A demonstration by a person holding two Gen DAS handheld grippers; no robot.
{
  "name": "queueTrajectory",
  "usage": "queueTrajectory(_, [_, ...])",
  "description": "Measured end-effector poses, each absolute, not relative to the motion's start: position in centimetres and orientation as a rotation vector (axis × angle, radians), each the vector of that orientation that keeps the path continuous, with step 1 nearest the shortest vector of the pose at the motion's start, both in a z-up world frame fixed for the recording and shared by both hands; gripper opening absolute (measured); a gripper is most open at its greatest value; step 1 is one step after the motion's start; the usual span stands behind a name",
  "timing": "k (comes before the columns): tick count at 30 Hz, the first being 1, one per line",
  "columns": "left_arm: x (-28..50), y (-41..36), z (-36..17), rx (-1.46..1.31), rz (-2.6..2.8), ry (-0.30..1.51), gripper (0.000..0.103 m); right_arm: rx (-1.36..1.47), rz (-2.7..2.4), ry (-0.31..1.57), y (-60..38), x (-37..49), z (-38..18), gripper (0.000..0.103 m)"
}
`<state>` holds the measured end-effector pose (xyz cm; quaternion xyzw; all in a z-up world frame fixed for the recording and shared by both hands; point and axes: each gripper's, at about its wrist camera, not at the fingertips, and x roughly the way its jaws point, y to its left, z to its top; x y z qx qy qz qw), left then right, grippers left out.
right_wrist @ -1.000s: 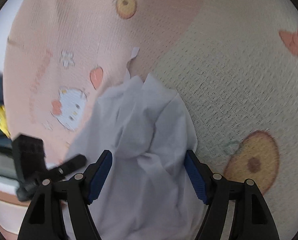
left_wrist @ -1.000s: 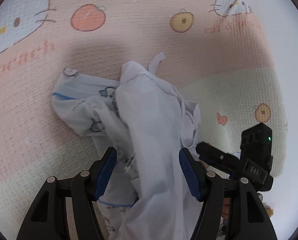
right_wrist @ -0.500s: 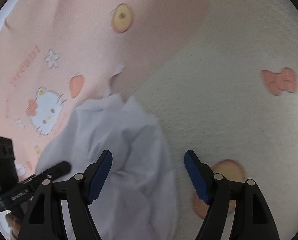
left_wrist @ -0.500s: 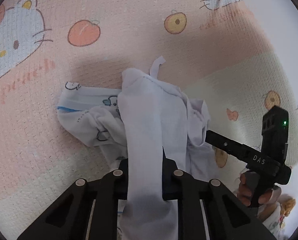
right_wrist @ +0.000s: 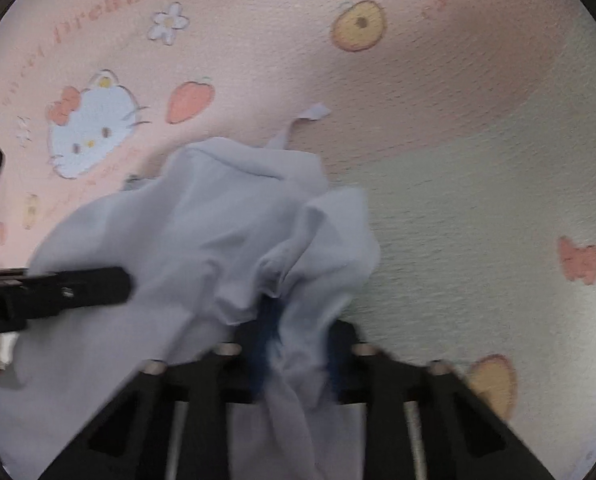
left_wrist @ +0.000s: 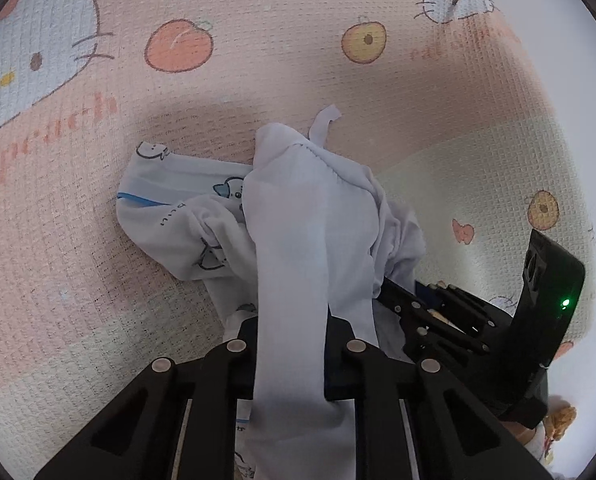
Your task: Fold clothes
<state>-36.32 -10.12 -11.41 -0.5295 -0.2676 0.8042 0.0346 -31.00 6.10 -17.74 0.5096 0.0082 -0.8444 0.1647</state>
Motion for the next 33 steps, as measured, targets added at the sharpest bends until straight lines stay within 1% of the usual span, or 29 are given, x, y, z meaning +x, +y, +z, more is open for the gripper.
queueTrajectory(7, [-35.1, -9.9, -8.6, -1.552, 2.488, -0.815, 0.012, 1.428, -2.348, -0.055, 6.2, -30.8, -16.3, 0.011])
queueTrajectory(10, [-34.5, -9.8, -7.3, -1.520, 2.494, -0.812, 0.012, 1.369, -2.372, 0.000, 5.7, -29.7, -13.9, 0.011])
queueTrajectory(14, [-33.6, -9.3, -5.3, -1.526, 2.514, -0.745, 0.012, 1.277, -2.406, 0.049, 5.0, -27.4, -10.7, 0.011])
queueTrajectory(17, [-33.0, -9.2, -4.5, -1.558, 2.501, -0.764, 0.014, 1.239, -2.433, 0.031, 5.3, -26.7, -8.7, 0.011])
queueTrajectory(19, [-32.6, -9.7, -4.2, -1.579, 2.493, -0.814, 0.016, 1.222, -2.457, 0.010, 5.9, -25.9, -7.2, 0.011])
queueTrajectory(21, [-32.3, -9.9, -3.7, -1.567, 2.483, -0.855, 0.027, 1.209, -2.477, -0.012, 6.8, -24.9, -6.0, 0.011])
queueTrajectory(22, [-32.1, -9.9, -3.4, -1.541, 2.478, -0.870, 0.041, 1.201, -2.488, -0.026, 7.3, -24.5, -5.5, 0.011])
queueTrajectory(23, [-32.0, -9.9, -3.1, -1.515, 2.472, -0.884, 0.058, 1.191, -2.491, -0.046, 7.3, -24.1, -5.2, 0.011])
queueTrajectory(24, [-31.9, -9.9, -2.7, -1.488, 2.466, -0.898, 0.063, 1.186, -2.484, -0.065, 7.2, -23.9, -4.9, 0.011])
queueTrajectory(26, [-31.6, -9.9, -2.1, -1.436, 2.453, -0.926, 0.065, 1.185, -2.483, -0.086, 7.2, -23.4, -4.4, 0.011])
queueTrajectory(29, [-32.7, -9.3, -3.3, -1.547, 2.429, -0.899, 0.065, 1.182, -2.485, -0.085, 6.9, -23.3, -4.0, 0.011])
queueTrajectory(33, [-33.4, -9.3, -4.6, -1.607, 2.479, -0.885, 0.065, 1.213, -2.480, -0.083, 6.9, -23.6, -4.2, 0.011])
